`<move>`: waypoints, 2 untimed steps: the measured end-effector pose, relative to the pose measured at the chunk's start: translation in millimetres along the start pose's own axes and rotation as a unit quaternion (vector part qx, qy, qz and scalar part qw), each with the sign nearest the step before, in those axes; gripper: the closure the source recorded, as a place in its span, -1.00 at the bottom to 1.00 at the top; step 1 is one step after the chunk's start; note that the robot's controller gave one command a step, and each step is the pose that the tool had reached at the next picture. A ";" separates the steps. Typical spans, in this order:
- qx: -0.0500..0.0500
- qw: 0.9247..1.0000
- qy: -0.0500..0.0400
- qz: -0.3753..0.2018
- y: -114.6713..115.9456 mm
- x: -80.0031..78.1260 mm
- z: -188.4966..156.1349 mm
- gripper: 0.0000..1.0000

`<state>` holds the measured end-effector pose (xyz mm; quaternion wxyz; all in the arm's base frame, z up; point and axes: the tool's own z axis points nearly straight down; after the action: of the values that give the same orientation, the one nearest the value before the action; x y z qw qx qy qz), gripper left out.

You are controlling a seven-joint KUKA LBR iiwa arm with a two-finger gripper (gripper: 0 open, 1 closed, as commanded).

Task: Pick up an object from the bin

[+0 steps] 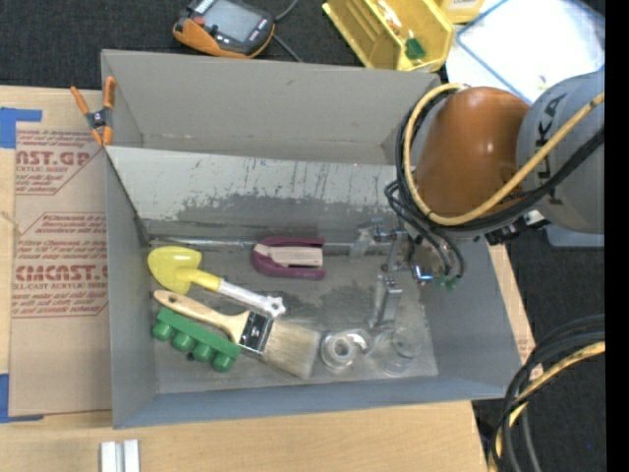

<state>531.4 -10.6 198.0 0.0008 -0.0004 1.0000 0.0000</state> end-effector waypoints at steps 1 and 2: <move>0.000 1.000 0.000 0.000 0.0 0.0 0.0 -1.00; -0.001 1.000 0.000 0.019 28.2 -15.4 62.8 1.00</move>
Offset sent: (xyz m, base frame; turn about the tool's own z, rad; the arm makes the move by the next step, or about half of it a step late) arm 0.0153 0.0271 -0.0623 0.0385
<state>546.9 17.7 135.2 0.0013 0.0181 0.9998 0.0005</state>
